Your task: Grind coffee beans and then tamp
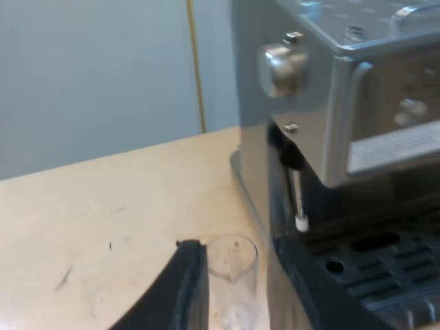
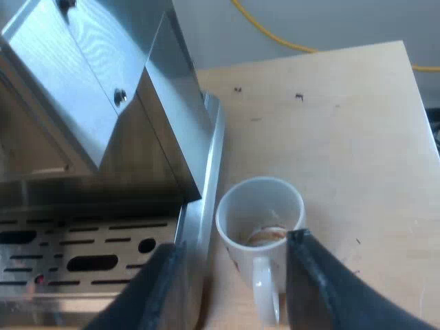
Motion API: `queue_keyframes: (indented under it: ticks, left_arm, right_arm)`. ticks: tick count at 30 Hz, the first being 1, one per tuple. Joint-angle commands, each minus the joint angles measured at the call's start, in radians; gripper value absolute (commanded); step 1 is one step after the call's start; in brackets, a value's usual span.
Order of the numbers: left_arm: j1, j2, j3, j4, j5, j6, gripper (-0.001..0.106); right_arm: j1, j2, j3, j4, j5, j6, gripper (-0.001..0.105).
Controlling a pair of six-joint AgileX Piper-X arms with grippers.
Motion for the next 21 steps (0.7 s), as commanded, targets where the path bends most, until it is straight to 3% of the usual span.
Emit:
queue_keyframes:
  ticks: [1,6,13,21]
  left_arm:
    - [-0.004,-0.066,-0.010,0.084,0.008,-0.015,0.024]
    - [-0.004,-0.171,-0.010,0.171,0.008,-0.031,0.024]
    - [-0.004,-0.300,0.025,0.171,0.008,-0.067,0.024]
    - [-0.004,-0.431,0.063,0.171,0.008,-0.071,0.024]
  right_arm:
    - [-0.005,-0.043,-0.011,0.042,-0.011,-0.064,0.029]
    - [-0.005,-0.141,-0.011,0.084,-0.003,-0.108,0.030]
    - [-0.005,-0.273,-0.008,0.111,-0.003,-0.108,0.030]
    - [-0.005,-0.451,0.079,0.115,-0.003,-0.099,0.030]
